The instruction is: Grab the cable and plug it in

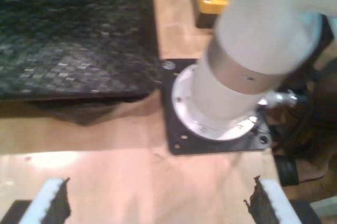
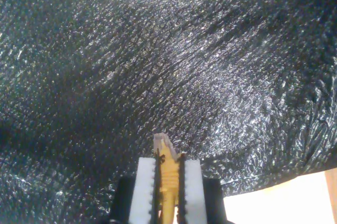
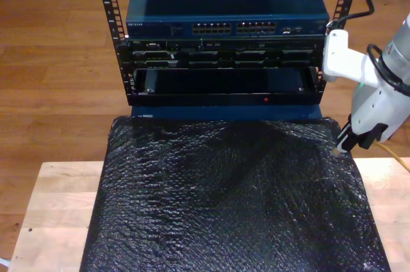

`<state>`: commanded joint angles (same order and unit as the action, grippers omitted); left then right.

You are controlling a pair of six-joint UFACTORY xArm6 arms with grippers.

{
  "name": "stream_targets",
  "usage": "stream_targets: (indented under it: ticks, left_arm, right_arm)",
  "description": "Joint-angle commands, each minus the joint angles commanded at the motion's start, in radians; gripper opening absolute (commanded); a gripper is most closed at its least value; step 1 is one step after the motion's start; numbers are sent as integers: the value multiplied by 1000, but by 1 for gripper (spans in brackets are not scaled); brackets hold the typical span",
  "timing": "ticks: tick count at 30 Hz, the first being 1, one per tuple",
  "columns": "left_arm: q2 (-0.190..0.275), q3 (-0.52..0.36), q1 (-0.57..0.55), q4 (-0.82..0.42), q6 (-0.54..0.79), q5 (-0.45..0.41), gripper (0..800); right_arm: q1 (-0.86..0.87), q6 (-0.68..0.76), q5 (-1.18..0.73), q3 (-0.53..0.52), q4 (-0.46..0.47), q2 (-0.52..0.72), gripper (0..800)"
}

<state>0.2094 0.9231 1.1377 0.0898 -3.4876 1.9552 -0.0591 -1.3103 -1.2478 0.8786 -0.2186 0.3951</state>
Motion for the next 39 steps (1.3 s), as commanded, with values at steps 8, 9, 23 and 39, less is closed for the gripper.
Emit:
stream_targets:
  ticks: [8, 9, 23, 39]
  left_arm:
    - [49, -164, 112, -87, 184, -72, 798]
    - [58, -189, 123, -89, 193, -81, 798]
    - [207, -488, 130, -123, 201, -330, 798]
    - [299, -663, 173, -169, 259, -578, 798]
  right_arm:
    - [2, -2, -2, -12, 0, 0, 3]
    - [2, -2, -2, -15, 0, 0, 3]
    - [3, -3, -17, -44, 5, 3, 3]
    - [-2, -3, -15, -38, -3, 3, 3]
